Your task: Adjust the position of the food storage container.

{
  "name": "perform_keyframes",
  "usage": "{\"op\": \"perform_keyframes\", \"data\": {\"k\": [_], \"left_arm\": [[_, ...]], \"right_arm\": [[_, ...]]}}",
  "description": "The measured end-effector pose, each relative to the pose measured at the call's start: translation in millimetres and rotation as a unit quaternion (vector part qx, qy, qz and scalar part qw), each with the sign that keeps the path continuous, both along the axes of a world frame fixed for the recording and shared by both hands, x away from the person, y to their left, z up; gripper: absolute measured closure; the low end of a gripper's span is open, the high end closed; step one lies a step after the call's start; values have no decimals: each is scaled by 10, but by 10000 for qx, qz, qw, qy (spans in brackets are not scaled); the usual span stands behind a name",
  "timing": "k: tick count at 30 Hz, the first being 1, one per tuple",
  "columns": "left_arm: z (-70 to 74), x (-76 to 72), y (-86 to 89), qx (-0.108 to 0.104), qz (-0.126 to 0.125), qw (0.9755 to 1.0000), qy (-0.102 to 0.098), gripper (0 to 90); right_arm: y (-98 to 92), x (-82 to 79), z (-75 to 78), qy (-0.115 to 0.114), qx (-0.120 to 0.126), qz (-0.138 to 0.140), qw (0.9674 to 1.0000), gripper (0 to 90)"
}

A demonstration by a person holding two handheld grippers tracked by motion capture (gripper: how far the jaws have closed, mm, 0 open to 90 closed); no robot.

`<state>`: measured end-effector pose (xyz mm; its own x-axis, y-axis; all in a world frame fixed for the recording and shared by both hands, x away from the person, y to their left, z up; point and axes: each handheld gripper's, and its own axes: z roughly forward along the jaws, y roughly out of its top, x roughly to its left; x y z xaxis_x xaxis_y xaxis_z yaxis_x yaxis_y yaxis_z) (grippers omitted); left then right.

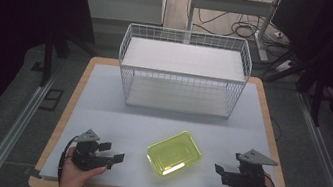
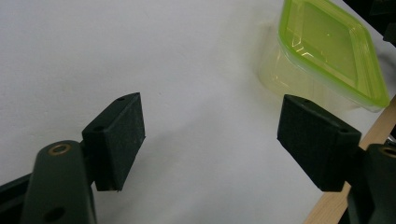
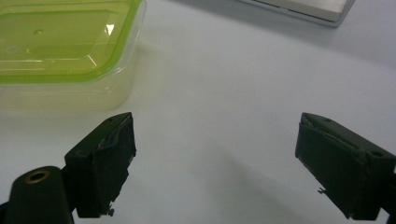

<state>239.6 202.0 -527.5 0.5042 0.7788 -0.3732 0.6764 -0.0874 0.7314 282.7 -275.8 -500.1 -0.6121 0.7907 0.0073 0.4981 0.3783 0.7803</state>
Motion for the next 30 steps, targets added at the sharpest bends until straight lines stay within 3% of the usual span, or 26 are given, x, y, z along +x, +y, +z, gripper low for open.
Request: {"op": "perform_keyframes", "data": {"k": [3, 5, 8, 13, 17, 23, 30], "left_arm": [[19, -2, 7, -31, 20, 10000, 7, 236], [50, -10, 14, -51, -31, 10000, 72, 303], [112, -41, 28, -133, -21, 9999, -17, 379], [174, -61, 54, -139, -57, 9999, 0, 715], [244, -70, 55, -94, -47, 9999, -41, 856], [315, -79, 21, -187, -187, 9996, -17, 900], [434, -99, -226, -192, -611, 9979, -100, 900]], "right_arm": [[0, -13, 17, -39, 104, 23, 9999, 142], [5, -18, 29, -50, 111, 27, 9999, 152], [10, -20, 37, -93, 94, 33, 9999, 161], [-5, -15, 26, -70, 68, 2, 10000, 166], [-11, -10, 29, -91, 91, 6, 9999, 170], [-23, 3, 21, -95, 111, -27, 9999, 174], [-20, 9, 6, -80, 87, -35, 9999, 176]]}}
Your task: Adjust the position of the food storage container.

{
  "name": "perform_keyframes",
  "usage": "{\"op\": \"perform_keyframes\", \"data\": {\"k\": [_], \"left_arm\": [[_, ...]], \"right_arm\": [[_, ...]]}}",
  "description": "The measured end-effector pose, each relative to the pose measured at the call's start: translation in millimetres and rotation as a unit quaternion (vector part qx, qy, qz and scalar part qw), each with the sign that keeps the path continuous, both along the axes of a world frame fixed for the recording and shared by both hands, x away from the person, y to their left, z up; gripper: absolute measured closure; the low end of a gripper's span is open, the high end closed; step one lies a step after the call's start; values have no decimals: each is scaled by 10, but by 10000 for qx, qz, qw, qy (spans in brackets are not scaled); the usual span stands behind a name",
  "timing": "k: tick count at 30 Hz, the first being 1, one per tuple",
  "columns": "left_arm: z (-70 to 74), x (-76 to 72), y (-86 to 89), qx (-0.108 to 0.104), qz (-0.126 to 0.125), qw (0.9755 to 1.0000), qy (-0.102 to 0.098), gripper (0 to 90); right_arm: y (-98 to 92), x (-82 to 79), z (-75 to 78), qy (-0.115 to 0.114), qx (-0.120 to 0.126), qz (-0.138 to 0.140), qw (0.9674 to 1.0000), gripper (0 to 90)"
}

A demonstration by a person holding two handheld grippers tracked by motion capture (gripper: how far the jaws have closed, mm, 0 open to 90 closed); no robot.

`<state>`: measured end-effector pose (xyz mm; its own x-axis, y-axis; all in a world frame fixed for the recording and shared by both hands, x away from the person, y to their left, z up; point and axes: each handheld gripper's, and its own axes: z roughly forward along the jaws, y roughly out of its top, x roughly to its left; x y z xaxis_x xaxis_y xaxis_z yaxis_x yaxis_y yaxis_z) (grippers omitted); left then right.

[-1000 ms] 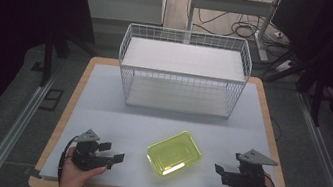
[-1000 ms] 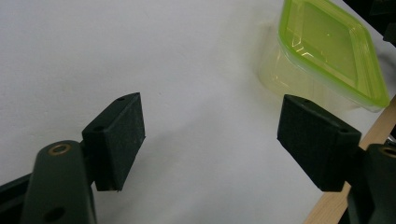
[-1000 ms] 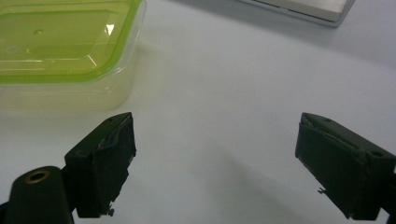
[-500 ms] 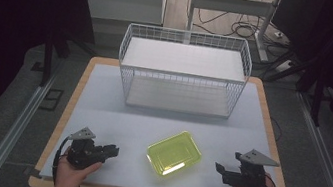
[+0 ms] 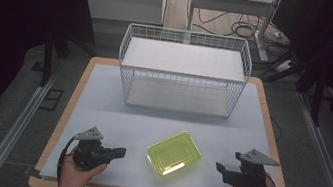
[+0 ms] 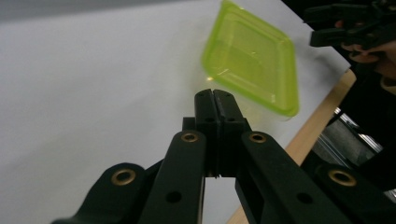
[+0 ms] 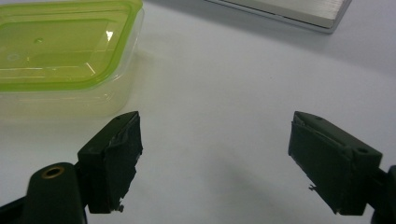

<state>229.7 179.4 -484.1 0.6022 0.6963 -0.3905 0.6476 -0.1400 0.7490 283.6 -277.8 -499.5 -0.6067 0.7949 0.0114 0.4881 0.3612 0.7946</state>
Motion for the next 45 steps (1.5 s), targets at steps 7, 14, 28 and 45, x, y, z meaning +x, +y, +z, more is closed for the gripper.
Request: {"op": "perform_keyframes", "data": {"k": [7, 14, 28, 45], "left_arm": [[74, 12, -318, 31, -458, 9989, -4, 900], [43, 16, -609, 104, -865, 9961, 114, 900], [14, -25, -1212, 399, -1642, 9855, 147, 900], [-173, 12, -1324, 701, -1583, 9842, 362, 900]], "right_arm": [[-19, 1, 9, 9, 32, -52, 10000, 177], [-16, 14, -6, 40, 35, -59, 10000, 178], [-19, 14, -14, 29, 22, -64, 10000, 178], [-25, 14, -15, 34, 4, -67, 10000, 178]]}}
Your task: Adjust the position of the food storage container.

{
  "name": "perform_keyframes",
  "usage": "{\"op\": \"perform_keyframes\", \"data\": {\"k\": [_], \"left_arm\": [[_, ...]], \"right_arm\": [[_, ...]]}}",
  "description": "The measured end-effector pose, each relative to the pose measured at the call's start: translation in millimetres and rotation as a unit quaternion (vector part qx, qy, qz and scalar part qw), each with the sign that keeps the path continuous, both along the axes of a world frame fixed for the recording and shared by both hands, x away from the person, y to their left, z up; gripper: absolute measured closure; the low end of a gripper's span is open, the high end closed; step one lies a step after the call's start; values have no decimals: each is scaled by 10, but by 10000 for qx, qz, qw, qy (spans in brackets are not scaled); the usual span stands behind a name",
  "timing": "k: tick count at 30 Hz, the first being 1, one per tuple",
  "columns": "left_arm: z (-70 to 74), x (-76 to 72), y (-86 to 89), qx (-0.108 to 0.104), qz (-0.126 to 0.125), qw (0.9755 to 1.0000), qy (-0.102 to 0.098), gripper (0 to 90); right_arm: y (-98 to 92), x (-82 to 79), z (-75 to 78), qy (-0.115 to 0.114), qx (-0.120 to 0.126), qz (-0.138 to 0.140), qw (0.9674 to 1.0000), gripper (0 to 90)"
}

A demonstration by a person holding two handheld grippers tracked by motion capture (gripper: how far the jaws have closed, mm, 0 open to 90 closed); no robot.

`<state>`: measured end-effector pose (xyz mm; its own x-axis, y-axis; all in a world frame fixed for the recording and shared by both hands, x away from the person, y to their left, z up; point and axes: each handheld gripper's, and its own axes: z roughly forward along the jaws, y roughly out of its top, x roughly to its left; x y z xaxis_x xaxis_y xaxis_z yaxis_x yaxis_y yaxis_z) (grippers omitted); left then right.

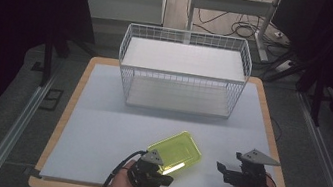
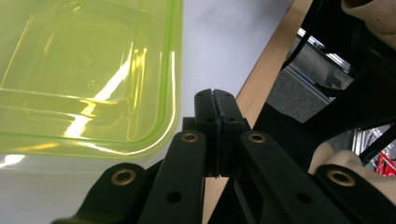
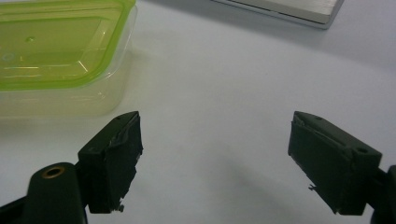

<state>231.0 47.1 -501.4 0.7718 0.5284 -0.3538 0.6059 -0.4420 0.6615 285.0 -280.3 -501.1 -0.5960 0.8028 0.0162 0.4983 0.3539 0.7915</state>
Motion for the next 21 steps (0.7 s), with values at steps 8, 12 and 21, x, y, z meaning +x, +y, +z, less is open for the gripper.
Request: {"op": "perform_keyframes", "data": {"k": [8, 12, 21], "left_arm": [[-29, 9, 1, 47, 14, 10000, 33, 900], [-35, 7, 5, 51, 20, 10000, 27, 900], [-25, 20, 53, 170, 98, 9998, -30, 900]], "right_arm": [[-10, 1, 7, -34, 8, -33, 10000, 178], [-13, -2, 11, -39, 24, -39, 10000, 178], [-14, -4, 13, -49, 24, -39, 10000, 178]]}}
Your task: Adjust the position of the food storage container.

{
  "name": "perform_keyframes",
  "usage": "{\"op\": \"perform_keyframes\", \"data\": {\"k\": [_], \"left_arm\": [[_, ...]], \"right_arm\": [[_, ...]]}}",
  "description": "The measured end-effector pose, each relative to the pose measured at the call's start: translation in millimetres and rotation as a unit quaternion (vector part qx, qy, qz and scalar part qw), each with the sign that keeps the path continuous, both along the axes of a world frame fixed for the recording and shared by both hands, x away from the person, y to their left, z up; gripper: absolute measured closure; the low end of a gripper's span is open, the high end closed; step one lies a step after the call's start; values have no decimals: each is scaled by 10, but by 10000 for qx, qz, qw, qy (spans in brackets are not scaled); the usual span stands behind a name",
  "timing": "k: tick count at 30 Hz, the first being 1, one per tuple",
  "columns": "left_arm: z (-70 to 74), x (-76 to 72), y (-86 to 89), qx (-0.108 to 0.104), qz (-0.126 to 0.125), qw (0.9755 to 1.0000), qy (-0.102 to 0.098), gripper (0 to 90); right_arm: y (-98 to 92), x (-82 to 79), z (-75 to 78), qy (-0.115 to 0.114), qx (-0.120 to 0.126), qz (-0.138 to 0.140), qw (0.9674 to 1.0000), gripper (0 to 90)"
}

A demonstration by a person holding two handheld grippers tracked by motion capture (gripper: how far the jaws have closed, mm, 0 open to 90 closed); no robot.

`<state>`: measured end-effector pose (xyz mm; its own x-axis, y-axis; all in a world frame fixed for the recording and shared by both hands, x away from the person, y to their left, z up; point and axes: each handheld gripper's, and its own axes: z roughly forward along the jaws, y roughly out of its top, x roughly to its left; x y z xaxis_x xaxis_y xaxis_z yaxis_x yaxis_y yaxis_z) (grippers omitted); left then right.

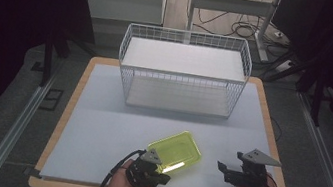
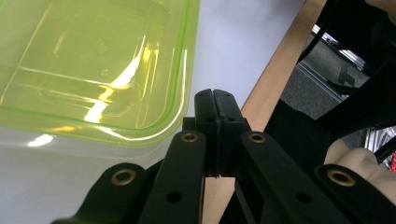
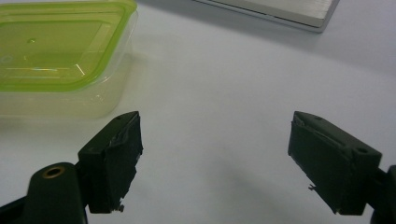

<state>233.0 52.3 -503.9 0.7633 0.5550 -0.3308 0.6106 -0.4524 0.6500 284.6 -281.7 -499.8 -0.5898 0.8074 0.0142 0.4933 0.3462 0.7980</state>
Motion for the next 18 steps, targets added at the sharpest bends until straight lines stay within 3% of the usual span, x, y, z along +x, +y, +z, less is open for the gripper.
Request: {"op": "perform_keyframes", "data": {"k": [18], "left_arm": [[-1, 117, 198, 52, 305, 9995, -31, 900]], "right_arm": [[-7, 3, -1, -2, 0, -12, 10000, 178]]}}
